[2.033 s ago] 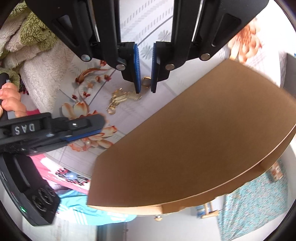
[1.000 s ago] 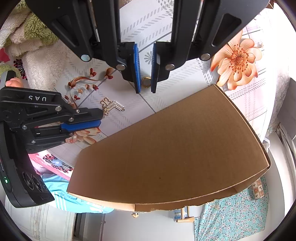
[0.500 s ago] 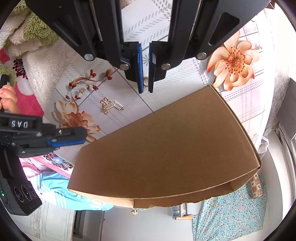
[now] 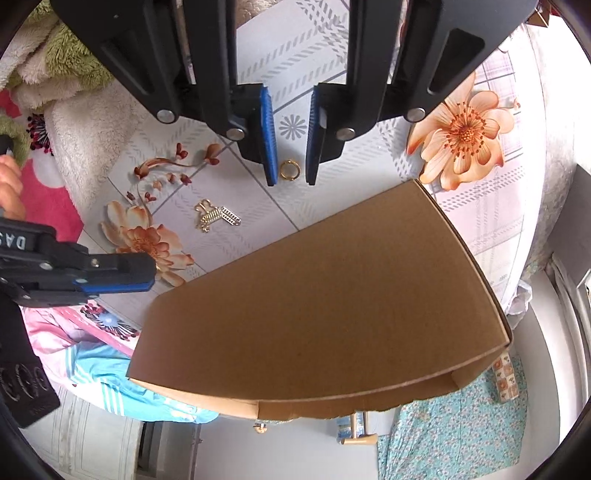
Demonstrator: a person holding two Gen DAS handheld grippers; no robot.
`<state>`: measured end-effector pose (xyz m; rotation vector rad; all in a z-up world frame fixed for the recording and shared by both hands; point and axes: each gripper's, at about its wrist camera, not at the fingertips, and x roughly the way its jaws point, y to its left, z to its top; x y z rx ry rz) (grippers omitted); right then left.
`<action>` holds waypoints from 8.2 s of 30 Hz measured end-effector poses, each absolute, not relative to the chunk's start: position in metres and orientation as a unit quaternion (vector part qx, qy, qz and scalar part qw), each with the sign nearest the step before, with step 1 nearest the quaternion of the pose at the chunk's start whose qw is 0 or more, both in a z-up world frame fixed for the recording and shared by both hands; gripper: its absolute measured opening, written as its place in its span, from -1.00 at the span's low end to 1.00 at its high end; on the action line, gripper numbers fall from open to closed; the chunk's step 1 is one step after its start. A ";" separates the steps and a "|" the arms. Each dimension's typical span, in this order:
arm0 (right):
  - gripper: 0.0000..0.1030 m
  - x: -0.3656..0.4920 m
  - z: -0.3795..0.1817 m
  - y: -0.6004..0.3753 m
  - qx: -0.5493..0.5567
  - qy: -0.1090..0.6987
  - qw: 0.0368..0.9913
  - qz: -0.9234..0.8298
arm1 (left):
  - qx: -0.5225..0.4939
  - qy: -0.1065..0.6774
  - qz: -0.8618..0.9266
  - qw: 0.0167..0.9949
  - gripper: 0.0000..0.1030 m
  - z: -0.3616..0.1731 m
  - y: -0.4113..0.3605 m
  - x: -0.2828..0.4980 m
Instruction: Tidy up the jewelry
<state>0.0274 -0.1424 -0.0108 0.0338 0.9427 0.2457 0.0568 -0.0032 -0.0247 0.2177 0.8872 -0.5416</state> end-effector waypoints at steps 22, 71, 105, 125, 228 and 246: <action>-0.82 0.036 -0.016 -0.145 0.030 0.457 0.880 0.122 | 0.123 0.411 -0.248 0.869 -1.00 -0.030 -0.008 0.055; -0.81 0.040 -0.033 -0.172 0.096 0.444 0.880 0.138 | -0.001 0.500 -0.161 0.851 -0.73 -0.024 -0.010 0.064; -0.81 0.028 -0.025 -0.189 0.122 0.430 0.884 0.140 | 0.069 0.462 -0.153 0.871 -0.78 -0.024 -0.031 0.056; -0.81 0.133 0.058 -0.188 0.040 0.485 0.848 0.208 | 0.127 0.428 -0.323 0.834 -0.77 0.114 -0.029 0.168; -0.70 0.051 -0.044 -0.215 0.207 0.503 0.827 0.144 | 0.223 0.431 -0.404 0.775 -0.73 -0.023 -0.075 0.081; -0.70 0.045 -0.038 -0.216 0.211 0.502 0.829 0.126 | 0.113 0.418 -0.389 0.813 -0.99 -0.009 -0.042 0.059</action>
